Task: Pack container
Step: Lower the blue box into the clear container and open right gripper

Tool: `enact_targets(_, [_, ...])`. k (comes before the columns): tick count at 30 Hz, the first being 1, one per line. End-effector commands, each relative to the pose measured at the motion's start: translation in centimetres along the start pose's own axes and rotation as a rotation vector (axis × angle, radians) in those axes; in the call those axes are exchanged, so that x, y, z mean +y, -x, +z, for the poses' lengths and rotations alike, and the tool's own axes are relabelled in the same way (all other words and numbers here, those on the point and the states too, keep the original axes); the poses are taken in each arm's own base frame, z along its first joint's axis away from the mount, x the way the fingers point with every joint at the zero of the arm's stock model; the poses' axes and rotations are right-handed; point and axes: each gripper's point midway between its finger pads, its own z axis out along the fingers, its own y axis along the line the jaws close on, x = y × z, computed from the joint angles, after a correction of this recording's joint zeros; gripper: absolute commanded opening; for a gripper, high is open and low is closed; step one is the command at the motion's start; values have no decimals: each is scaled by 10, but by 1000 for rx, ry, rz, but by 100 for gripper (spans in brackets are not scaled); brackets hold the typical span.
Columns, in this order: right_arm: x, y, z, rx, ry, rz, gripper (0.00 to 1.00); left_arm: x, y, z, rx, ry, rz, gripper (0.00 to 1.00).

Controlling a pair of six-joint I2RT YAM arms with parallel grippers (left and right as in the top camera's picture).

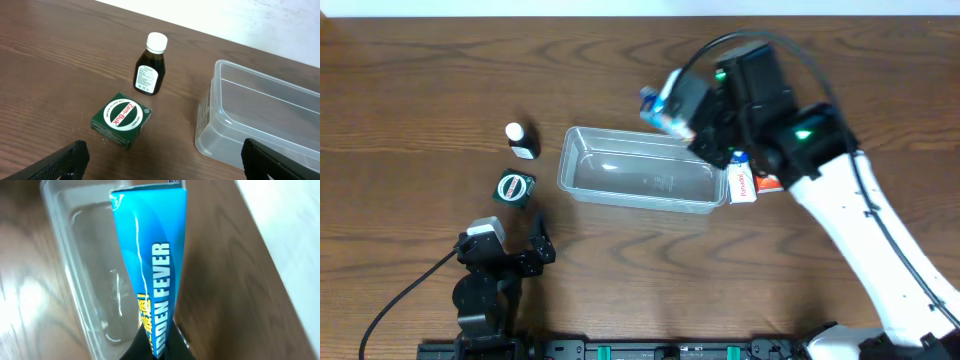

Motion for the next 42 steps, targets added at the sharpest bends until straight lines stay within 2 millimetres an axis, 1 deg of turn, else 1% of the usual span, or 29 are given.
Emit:
enact_targets(1, [5, -5, 24, 39, 39, -253, 1, 1, -10, 3, 24, -3, -13, 98])
enact_targets(6, [10, -19, 61, 99, 110, -407, 1, 1, -10, 3, 24, -3, -13, 98])
enact_targets(12, [21, -30, 98, 125, 190, -406, 1, 1, -10, 3, 24, -3, -13, 98])
enact_targets(18, [25, -49, 122, 188, 232, -394, 1, 1, -10, 3, 24, -3, -13, 98])
enact_targets(22, [26, -51, 129, 192, 238, -394, 1, 1, -10, 3, 24, -3, -13, 98])
enact_targets(29, [15, -39, 134, 152, 187, -404, 2, 1, -10, 3, 24, -3, -13, 98])
enact_targets(30, [14, -38, 135, 146, 179, -405, 7, 1, -10, 3, 24, -3, -13, 98])
enact_targets(32, [12, -36, 135, 140, 172, -398, 11, 1, -10, 3, 24, -3, -13, 98])
enact_targets(33, [12, -36, 135, 140, 172, -396, 15, 1, -10, 3, 24, -3, -13, 98])
enact_targets(35, [14, -37, 135, 145, 175, -383, 39, 1, -10, 3, 24, -3, -13, 98])
enact_targets(36, [14, -39, 135, 156, 176, -384, 41, 1, -10, 3, 24, -3, -13, 98])
enact_targets(39, [7, -47, 133, 210, 140, -373, 43, 1, -10, 3, 24, -3, -13, 98])
enact_targets(40, [4, -49, 133, 228, 123, -362, 41, 1, -10, 3, 24, -3, -13, 98])
enact_targets(42, [5, -52, 131, 250, 121, -367, 38, 1, -10, 3, 24, -3, -13, 98])
